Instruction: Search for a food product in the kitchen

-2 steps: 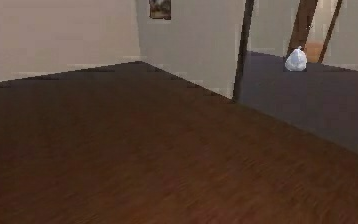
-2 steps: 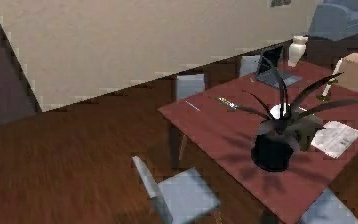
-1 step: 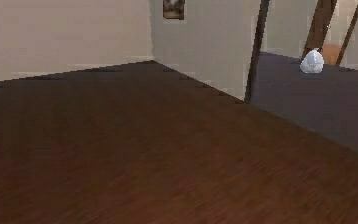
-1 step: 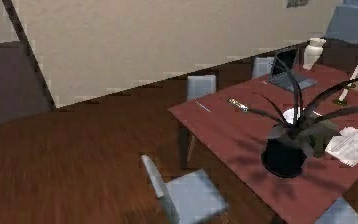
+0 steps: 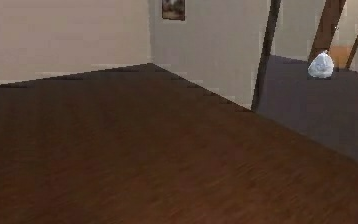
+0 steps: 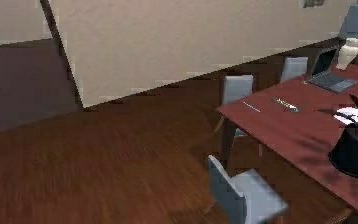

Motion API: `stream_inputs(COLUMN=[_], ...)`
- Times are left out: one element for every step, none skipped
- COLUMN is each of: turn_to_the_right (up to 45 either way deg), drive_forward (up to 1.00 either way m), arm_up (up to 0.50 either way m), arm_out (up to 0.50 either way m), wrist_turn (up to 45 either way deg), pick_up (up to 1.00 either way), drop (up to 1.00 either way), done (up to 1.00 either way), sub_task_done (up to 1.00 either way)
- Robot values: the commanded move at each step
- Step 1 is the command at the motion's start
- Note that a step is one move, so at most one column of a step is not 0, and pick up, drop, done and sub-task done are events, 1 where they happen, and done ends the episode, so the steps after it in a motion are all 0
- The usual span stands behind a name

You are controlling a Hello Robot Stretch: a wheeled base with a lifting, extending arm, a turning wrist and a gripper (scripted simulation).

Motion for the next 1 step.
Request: stream_inputs(turn_to_the_right=[45.0], drive_forward=[0.0], arm_up=[0.0], arm_out=[0.0], wrist_turn=[0.0], pick_up=[0.0], drop=[0.0], done=[0.0], sub_task_done=[0.0])
